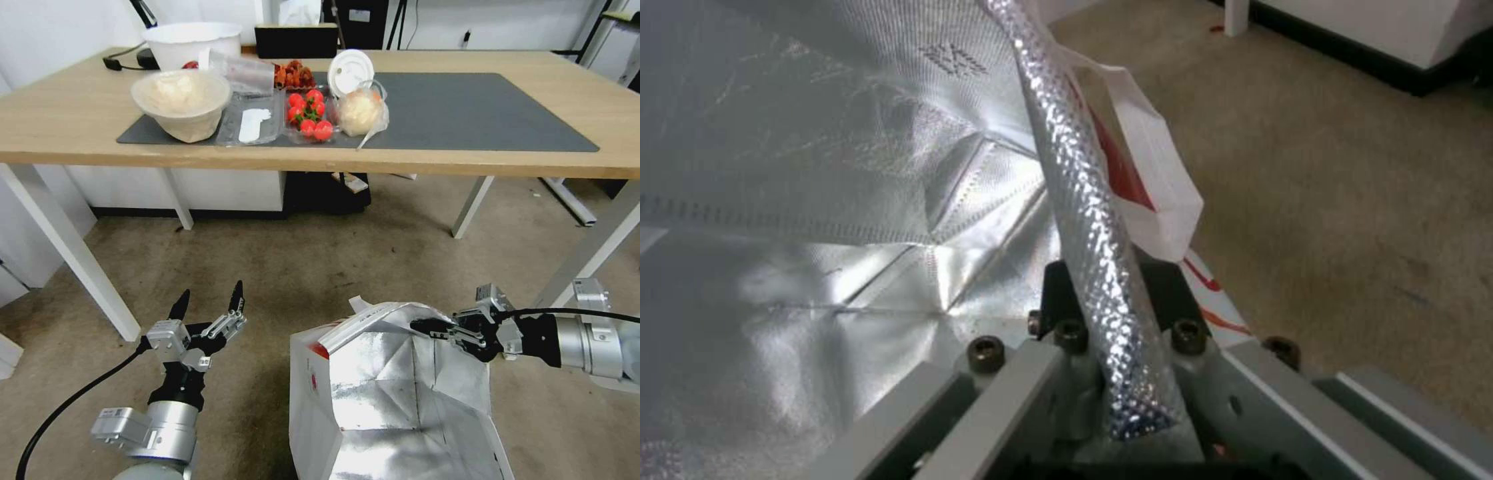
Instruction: Pick up the food delivery bag from the floor and place it on the table.
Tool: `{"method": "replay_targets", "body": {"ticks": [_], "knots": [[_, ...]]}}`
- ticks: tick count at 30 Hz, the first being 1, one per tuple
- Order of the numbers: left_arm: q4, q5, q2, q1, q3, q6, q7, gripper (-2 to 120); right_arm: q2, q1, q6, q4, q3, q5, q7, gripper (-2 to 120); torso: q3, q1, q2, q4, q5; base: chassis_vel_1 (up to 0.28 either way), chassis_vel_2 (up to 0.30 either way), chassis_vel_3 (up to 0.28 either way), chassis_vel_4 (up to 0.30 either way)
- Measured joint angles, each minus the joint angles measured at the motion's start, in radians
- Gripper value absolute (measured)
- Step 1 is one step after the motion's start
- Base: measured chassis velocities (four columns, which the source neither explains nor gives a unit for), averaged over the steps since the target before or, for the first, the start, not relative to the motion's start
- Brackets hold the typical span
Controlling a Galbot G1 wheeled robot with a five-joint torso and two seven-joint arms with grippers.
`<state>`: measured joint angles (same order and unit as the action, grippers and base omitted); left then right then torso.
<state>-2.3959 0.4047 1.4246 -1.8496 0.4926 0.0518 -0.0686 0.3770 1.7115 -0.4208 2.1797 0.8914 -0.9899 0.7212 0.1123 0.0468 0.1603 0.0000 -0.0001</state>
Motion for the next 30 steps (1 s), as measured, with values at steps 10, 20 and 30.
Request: {"method": "replay_targets", "body": {"ticks": [10, 20, 30], "knots": [[-0.012, -0.005, 0.004, -0.009, 0.006, -0.002, 0.000, 100, -0.004, 0.002, -0.003, 0.014, 0.001, -0.003, 0.002, 0, 0.037, 0.009, 0.046, 0.0001, 0.0000, 0.000, 0.000, 0.000, 0.000], [-0.017, -0.008, 0.013, -0.012, 0.011, -0.004, 0.000, 100, -0.009, 0.000, -0.002, 0.022, 0.002, -0.008, 0.004, 0, 0.067, 0.019, 0.085, 0.0000, 0.0000, 0.000, 0.000, 0.000, 0.000], [-0.020, -0.010, 0.017, -0.013, 0.013, -0.005, 0.003, 100, -0.008, 0.000, -0.002, 0.026, 0.002, -0.012, 0.003, 0, 0.095, 0.029, 0.124, 0.0000, 0.0000, 0.000, 0.000, 0.000, 0.000]]}}
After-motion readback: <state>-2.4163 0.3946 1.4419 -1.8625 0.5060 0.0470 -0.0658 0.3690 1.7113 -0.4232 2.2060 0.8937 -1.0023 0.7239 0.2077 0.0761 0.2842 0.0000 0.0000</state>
